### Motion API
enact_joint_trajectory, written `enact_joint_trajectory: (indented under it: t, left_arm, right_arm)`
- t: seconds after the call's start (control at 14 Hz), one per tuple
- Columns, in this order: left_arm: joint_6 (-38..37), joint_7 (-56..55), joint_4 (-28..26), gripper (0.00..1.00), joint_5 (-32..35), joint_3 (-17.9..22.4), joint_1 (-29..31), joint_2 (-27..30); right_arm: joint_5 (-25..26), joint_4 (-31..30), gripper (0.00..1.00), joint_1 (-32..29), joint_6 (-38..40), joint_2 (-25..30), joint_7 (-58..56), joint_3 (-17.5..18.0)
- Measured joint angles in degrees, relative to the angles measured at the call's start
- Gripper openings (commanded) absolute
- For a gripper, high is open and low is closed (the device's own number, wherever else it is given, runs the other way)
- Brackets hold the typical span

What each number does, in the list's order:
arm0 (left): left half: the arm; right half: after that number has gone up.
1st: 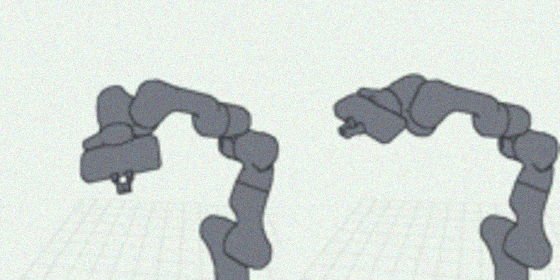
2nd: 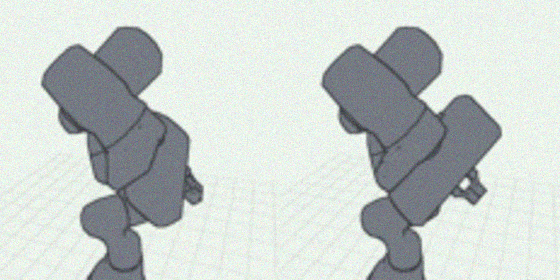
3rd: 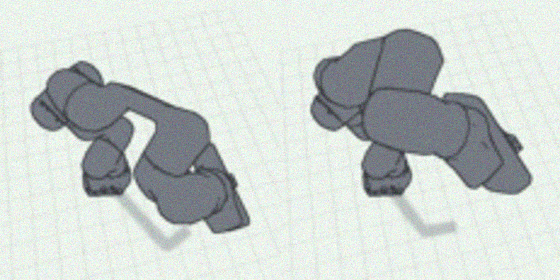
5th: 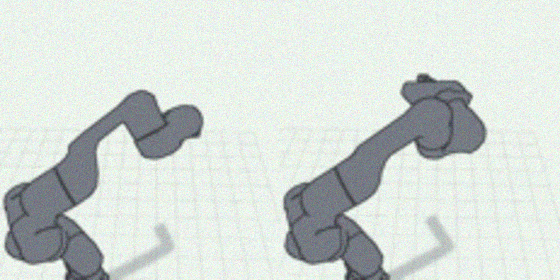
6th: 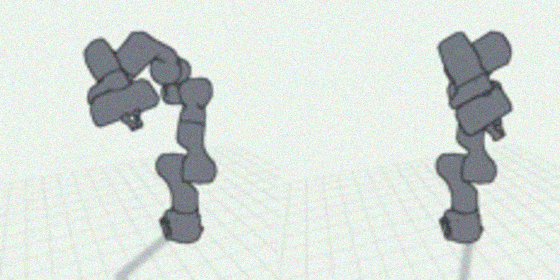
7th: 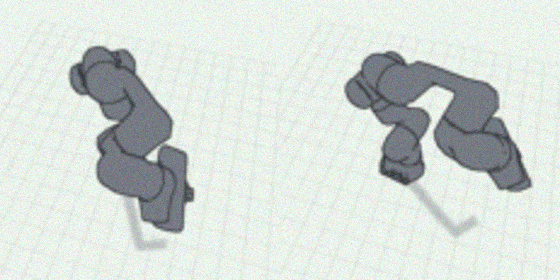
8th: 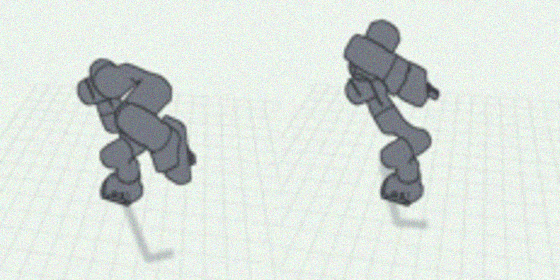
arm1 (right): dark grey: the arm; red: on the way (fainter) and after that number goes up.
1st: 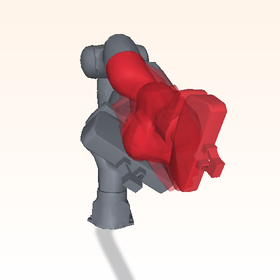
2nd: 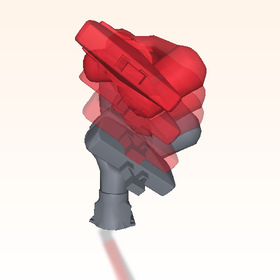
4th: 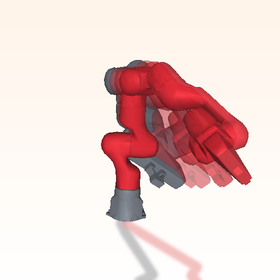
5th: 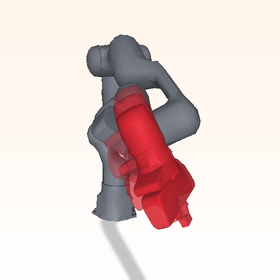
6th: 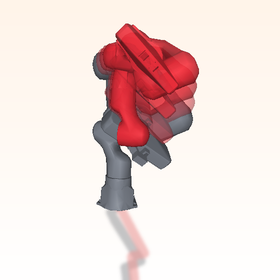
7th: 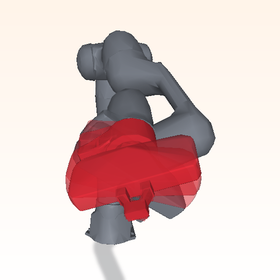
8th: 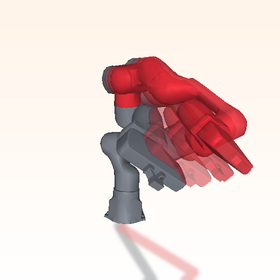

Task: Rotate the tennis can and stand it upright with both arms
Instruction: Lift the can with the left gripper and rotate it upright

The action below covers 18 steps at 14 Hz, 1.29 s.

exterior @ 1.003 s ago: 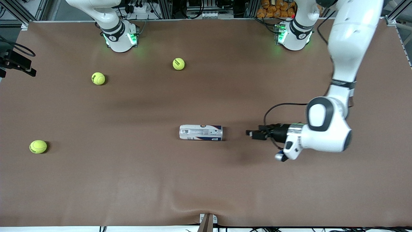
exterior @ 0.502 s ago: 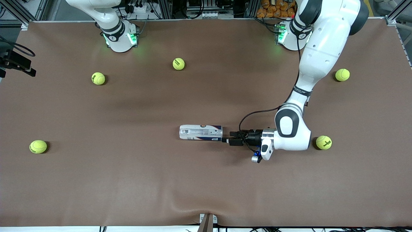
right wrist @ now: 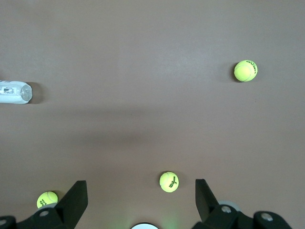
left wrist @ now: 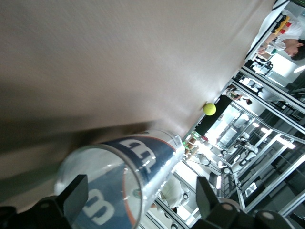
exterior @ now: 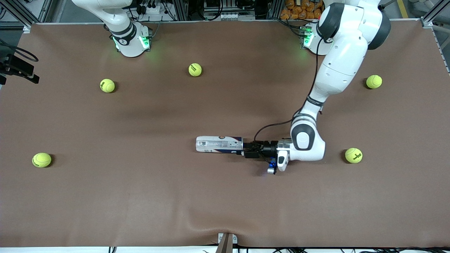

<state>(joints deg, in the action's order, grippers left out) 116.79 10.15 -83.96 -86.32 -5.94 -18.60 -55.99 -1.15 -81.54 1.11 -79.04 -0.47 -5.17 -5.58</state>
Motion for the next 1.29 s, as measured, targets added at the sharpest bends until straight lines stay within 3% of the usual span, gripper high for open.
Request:
enact_joint_trajectory:
  t: [0.21,0.29,0.36,0.64,0.86,1.29]
  left_arm:
    - [0.0,0.0,0.3,0.31,-0.7,0.1,-0.2,0.0]
    - [0.0,0.0,0.3,0.07,-1.5,0.2,-0.1,0.0]
    - [0.0,0.0,0.3,0.00,-3.0,0.2,-0.1,0.0]
    - [0.0,0.0,1.4,0.00,-5.4,0.1,-0.1,0.4]
    - [0.0,-4.6,2.7,0.00,-4.3,0.3,0.8,4.2]
    - [-0.1,-32.2,7.9,0.00,10.1,0.5,0.8,14.0]
  right_arm:
    - [0.0,0.0,1.00,0.0,0.0,0.0,0.0,0.0]
    - [0.0,0.0,1.00,0.0,0.0,0.0,0.0,0.0]
    - [0.0,0.0,1.00,0.0,0.0,0.0,0.0,0.0]
    - [0.0,0.0,1.00,0.0,0.0,0.0,0.0,0.0]
    - [0.0,0.0,1.00,0.0,0.0,0.0,0.0,0.0]
    - [0.0,0.0,1.00,0.0,0.0,0.0,0.0,0.0]
